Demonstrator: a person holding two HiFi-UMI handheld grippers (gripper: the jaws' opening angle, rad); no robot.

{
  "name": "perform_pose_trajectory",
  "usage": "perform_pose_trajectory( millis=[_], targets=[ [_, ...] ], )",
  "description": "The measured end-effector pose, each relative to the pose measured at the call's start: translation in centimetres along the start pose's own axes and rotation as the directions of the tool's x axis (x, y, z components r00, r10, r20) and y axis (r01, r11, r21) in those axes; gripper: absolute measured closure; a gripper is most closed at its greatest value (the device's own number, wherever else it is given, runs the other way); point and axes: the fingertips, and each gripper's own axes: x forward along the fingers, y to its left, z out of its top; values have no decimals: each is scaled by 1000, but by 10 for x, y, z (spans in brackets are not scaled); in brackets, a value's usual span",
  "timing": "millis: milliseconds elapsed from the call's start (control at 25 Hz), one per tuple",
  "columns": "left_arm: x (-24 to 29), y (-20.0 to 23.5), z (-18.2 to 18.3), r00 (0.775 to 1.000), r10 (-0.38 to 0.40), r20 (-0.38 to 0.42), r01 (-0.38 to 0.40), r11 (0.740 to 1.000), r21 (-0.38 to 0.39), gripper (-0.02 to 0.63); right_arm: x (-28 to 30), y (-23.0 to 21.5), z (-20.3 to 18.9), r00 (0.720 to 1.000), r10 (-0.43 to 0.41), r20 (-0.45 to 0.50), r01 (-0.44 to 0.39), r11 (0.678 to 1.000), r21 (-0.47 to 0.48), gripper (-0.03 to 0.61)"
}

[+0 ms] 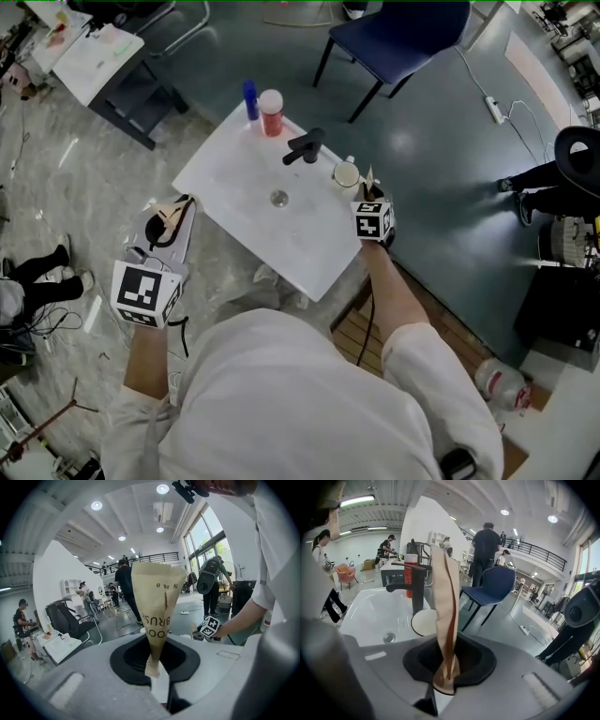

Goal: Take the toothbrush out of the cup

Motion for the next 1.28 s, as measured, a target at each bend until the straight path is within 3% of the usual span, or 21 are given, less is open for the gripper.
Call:
perform_pose_trajectory(
  millis=[600, 1280],
  targets=[
    [26, -14, 2, 997, -75, 21, 75, 997, -2, 580, -31, -15, 31, 995, 12, 102, -20, 997, 74, 541],
    [61, -51, 21, 978, -199, 68, 198, 980, 15, 580, -111, -31, 76, 978, 1, 208, -18, 997, 77, 541]
  ],
)
